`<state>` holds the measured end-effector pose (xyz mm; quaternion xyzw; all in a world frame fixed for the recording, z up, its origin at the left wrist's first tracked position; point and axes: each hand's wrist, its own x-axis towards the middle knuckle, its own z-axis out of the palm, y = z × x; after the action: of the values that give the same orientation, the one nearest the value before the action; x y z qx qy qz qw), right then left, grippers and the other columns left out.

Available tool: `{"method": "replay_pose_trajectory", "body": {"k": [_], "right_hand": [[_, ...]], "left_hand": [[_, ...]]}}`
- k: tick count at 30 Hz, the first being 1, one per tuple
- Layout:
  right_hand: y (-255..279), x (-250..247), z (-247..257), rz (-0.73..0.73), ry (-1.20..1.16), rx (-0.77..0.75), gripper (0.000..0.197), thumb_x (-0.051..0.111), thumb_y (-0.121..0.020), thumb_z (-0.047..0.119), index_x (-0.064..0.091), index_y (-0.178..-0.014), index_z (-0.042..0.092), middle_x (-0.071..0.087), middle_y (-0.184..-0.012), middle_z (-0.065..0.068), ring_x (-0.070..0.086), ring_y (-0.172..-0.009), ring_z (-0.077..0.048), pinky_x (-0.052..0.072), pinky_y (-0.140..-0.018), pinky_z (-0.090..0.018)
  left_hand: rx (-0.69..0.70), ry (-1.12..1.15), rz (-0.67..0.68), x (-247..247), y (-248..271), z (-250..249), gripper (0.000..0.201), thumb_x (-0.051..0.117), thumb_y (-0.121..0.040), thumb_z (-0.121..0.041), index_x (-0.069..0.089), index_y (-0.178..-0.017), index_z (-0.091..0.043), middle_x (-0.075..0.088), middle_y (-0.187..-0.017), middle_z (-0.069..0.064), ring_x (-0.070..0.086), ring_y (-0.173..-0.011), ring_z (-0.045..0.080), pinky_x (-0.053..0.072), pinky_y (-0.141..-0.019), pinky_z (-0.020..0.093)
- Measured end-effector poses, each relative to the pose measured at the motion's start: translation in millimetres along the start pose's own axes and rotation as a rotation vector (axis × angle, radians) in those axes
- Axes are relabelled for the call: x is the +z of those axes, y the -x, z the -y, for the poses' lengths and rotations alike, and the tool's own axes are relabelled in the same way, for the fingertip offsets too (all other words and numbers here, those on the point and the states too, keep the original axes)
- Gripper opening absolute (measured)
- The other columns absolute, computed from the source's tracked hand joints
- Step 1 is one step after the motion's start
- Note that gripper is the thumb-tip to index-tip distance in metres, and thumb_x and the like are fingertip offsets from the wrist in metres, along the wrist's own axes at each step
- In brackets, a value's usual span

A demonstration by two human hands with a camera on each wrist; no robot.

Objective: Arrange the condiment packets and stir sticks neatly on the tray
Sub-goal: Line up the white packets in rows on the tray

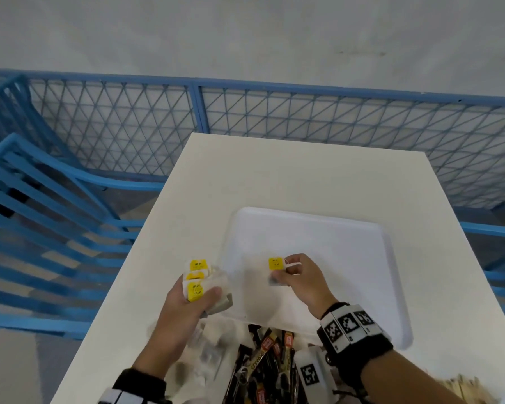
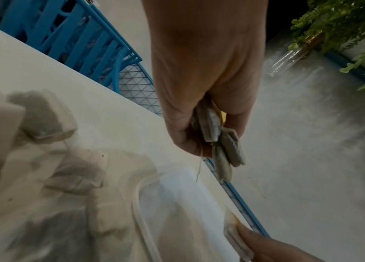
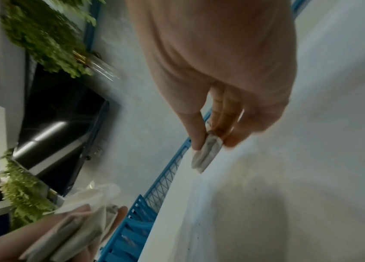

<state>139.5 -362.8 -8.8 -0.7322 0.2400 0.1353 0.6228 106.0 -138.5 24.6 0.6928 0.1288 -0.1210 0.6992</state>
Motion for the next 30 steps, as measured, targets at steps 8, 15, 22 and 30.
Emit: {"method": "replay_pose_trajectory", "body": {"k": [8,15,22,30], "right_hand": [[-63.8,42.7,21.0,-0.088,0.030,-0.070,0.024,0.078,-0.073,0.014,0.057,-0.085,0.011,0.065,-0.083,-0.011,0.056,-0.064,-0.019,0.049,-0.062,-0.027],[-121.6,60.6,36.2,-0.169,0.085,-0.082,0.043,0.077,-0.073,0.014,0.053,-0.108,0.010,0.063,-0.072,0.000,0.059,-0.066,-0.015,0.053,-0.083,-0.036],[-149.1,69.8,44.1,-0.205,0.130,-0.120,0.050,0.076,-0.075,0.013,0.046,-0.114,0.008,0.061,-0.072,0.002,0.062,-0.082,-0.023,0.052,-0.082,-0.034],[-150.7,70.4,50.7,-0.211,0.167,-0.148,0.044,0.072,-0.077,0.008,0.044,-0.111,0.005,0.056,-0.067,0.004,0.060,-0.072,-0.024,0.053,-0.078,-0.038]], "left_hand": [[0.009,-0.016,0.017,-13.1,-39.5,-8.4,0.022,0.061,-0.084,0.004,0.061,-0.095,-0.014,0.069,-0.072,-0.005,0.065,-0.058,0.001,0.047,-0.047,0.014],[-0.027,-0.052,0.000,-23.8,-68.8,-2.5,0.023,0.067,-0.082,-0.003,0.061,-0.100,-0.018,0.069,-0.080,-0.001,0.064,-0.067,0.010,0.049,-0.051,0.018],[-0.042,-0.068,0.001,-22.8,-79.2,-4.5,0.022,0.068,-0.082,-0.005,0.062,-0.096,-0.020,0.070,-0.077,-0.004,0.065,-0.067,0.008,0.052,-0.055,0.023],[-0.056,-0.051,0.010,-18.8,-85.1,-8.2,0.022,0.069,-0.081,-0.006,0.062,-0.095,-0.022,0.071,-0.079,-0.005,0.066,-0.067,0.006,0.052,-0.058,0.024]]}}
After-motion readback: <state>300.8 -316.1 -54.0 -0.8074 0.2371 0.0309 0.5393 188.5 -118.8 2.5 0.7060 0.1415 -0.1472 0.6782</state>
